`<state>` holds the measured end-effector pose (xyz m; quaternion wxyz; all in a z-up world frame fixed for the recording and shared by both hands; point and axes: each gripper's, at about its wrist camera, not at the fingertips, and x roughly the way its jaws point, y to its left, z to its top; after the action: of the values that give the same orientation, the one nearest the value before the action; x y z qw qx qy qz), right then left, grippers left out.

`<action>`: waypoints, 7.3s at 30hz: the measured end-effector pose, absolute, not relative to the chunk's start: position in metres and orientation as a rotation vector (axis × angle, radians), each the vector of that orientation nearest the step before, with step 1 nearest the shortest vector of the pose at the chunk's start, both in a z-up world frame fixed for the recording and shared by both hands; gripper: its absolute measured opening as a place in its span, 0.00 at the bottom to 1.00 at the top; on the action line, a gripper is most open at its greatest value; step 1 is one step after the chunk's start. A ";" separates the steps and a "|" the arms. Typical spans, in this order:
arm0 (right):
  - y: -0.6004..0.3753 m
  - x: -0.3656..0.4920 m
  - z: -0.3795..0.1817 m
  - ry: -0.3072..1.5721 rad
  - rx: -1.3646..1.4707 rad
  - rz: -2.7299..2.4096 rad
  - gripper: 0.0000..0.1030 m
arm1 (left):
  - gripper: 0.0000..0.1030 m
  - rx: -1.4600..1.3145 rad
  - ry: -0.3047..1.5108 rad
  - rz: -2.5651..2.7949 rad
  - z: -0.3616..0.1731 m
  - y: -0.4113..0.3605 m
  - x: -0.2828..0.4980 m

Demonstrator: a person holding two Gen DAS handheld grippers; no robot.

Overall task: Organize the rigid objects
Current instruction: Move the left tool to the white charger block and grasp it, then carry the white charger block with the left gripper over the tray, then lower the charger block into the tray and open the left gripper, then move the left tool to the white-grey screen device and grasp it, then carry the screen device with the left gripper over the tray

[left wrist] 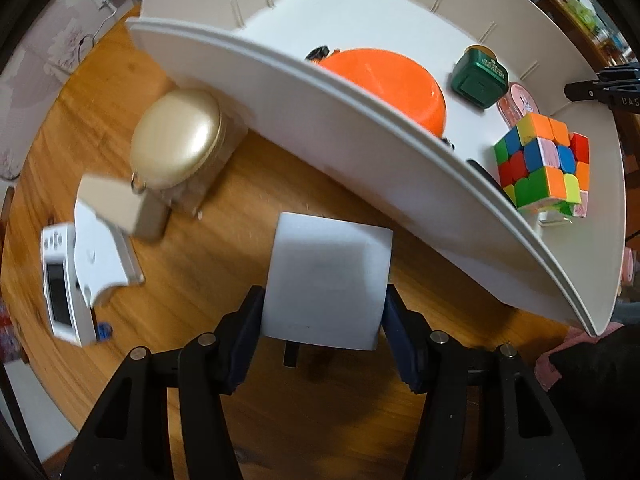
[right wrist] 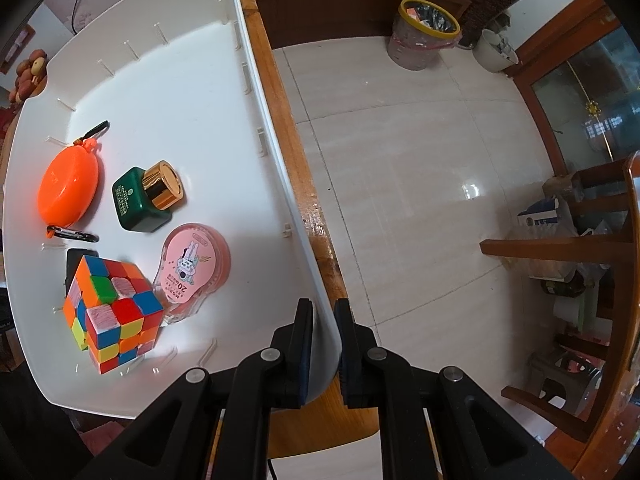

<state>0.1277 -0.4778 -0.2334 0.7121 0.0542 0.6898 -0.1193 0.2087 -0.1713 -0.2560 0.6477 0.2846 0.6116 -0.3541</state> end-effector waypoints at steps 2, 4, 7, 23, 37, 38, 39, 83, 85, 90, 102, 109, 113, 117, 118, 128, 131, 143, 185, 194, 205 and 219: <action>-0.479 0.127 -0.234 1.528 0.122 -0.258 0.11 | 0.59 0.630 1.411 -0.774 -0.254 -0.167 0.205; -0.479 0.126 -0.234 1.525 0.124 -0.250 0.11 | 0.59 0.597 1.432 -0.744 -0.251 -0.162 0.201; -0.480 0.124 -0.234 1.519 0.130 -0.238 0.11 | 0.58 0.549 1.454 -0.703 -0.247 -0.159 0.198; -0.484 0.119 -0.234 1.498 0.116 -0.130 0.13 | 0.57 0.347 1.473 -0.482 -0.194 -0.118 0.164; -0.482 0.122 -0.232 1.494 0.061 -0.022 0.13 | 0.57 0.246 1.364 -0.387 -0.126 -0.157 0.125; -0.482 0.122 -0.232 1.494 0.057 -0.013 0.13 | 0.57 0.239 1.357 -0.386 -0.125 -0.160 0.125; -0.482 0.122 -0.232 1.494 0.053 -0.006 0.13 | 0.57 0.232 1.348 -0.388 -0.121 -0.164 0.124; -0.456 0.122 -0.222 1.495 -0.224 0.187 0.14 | 0.75 -0.040 1.061 -0.355 -0.100 -0.267 0.122; -0.456 0.122 -0.222 1.494 -0.221 0.185 0.14 | 0.75 -0.034 1.043 -0.331 -0.098 -0.265 0.122; -0.456 0.121 -0.221 1.490 -0.217 0.176 0.14 | 0.75 -0.050 1.043 -0.272 -0.098 -0.255 0.125; -0.458 0.124 -0.223 1.503 -0.202 0.152 0.14 | 0.75 -0.241 1.023 -0.057 -0.094 -0.201 0.139; -0.458 0.124 -0.225 1.500 -0.203 0.147 0.14 | 0.75 -0.312 1.033 0.129 -0.093 -0.158 0.150; -0.459 0.124 -0.225 1.498 -0.199 0.143 0.14 | 0.75 -0.322 1.038 0.190 -0.091 -0.137 0.163; -0.460 0.124 -0.224 1.503 -0.206 0.143 0.14 | 0.76 -0.358 1.059 0.220 -0.090 -0.119 0.180; -0.459 0.124 -0.224 1.505 -0.208 0.143 0.14 | 0.79 -0.368 1.064 0.225 -0.091 -0.115 0.184; -0.454 0.130 -0.227 1.544 -0.228 0.130 0.14 | 0.93 -0.486 1.158 0.302 -0.117 -0.077 0.238; -0.452 0.133 -0.229 1.560 -0.248 0.120 0.14 | 0.94 -0.555 1.178 0.321 -0.128 -0.059 0.254; -0.447 0.138 -0.236 1.632 -0.291 0.078 0.14 | 0.98 -0.730 1.282 0.349 -0.179 -0.012 0.309; -0.460 0.153 -0.245 1.717 -0.227 0.000 0.14 | 0.92 -0.748 1.478 0.409 -0.274 0.004 0.343; -0.461 0.152 -0.244 1.718 -0.220 -0.001 0.14 | 0.91 -0.774 1.482 0.403 -0.273 0.008 0.342; -0.462 0.149 -0.243 1.708 -0.220 0.015 0.14 | 0.91 -0.821 1.478 0.402 -0.267 0.017 0.316; -0.458 0.139 -0.237 1.644 -0.237 0.056 0.14 | 0.91 -0.828 1.482 0.379 -0.239 0.008 0.256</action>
<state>0.1387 -0.4579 -0.2375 0.6741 -0.1053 0.7306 0.0251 0.2564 0.0082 -0.2386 0.6449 -0.3638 0.6511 0.1667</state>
